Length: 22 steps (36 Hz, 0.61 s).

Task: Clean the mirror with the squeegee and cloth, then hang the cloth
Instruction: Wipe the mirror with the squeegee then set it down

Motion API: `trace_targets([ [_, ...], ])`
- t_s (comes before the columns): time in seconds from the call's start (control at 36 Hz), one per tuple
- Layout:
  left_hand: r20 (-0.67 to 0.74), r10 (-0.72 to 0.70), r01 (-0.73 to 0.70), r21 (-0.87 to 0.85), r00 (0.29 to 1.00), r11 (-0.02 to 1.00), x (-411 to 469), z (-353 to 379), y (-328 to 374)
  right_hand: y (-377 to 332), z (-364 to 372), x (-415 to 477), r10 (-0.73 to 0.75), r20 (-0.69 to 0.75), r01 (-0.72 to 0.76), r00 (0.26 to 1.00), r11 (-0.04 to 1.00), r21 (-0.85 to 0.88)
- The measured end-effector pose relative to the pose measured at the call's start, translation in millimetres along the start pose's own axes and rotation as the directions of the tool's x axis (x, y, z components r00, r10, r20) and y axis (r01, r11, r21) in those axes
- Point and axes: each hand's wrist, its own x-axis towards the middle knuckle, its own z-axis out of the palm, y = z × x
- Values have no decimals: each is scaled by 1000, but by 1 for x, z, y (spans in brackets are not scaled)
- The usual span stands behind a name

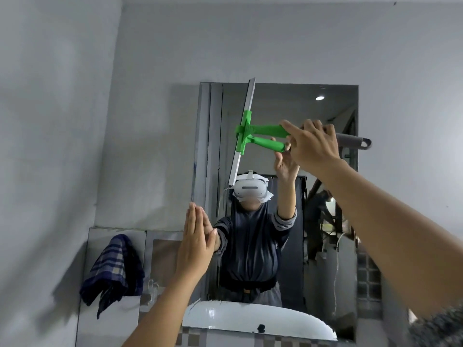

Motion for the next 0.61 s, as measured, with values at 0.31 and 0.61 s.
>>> trace_targets([
  [0.31, -11, -6, 6, -13, 1000, 1000, 0, 2, 0, 47, -13, -20, 131, 36, -130, 991, 991, -16],
  [0.61, -9, -14, 14, -53, 1000, 998, 1, 3, -3, 68, -10, -42, 224, 17, -224, 974, 974, -37],
])
